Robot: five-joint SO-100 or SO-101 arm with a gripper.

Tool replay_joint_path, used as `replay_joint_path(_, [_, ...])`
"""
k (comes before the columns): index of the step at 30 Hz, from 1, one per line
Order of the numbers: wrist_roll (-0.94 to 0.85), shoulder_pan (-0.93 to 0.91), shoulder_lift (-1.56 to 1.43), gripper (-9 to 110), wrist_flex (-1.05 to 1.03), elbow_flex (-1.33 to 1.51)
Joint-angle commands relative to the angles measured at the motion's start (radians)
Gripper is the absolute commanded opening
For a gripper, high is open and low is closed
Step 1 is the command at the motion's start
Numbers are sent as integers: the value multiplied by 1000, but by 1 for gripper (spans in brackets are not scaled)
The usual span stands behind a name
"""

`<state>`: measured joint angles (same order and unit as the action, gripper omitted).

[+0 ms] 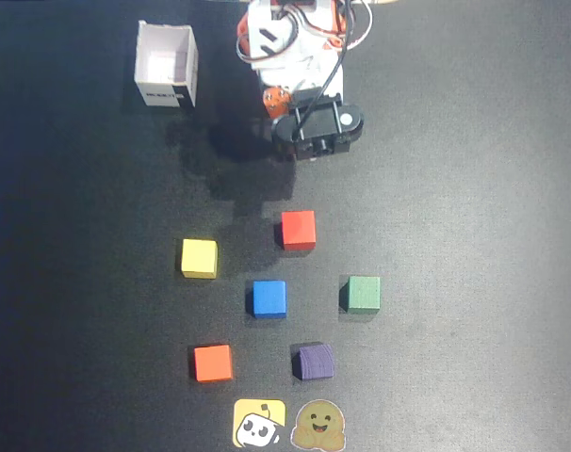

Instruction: Put the yellow cube on top of the blue cube.

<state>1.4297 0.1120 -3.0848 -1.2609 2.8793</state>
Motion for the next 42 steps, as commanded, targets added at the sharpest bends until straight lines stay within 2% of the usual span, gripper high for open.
replay_joint_path(1, [-2, -8, -8, 0, 0, -6])
replay_joint_path(32, [-43, 2, -8, 0, 28, -6])
replay_joint_path(34, [-3, -15, -8, 1, 35, -6])
replay_joint_path(42, [-46, -17, -8, 8, 89, -37])
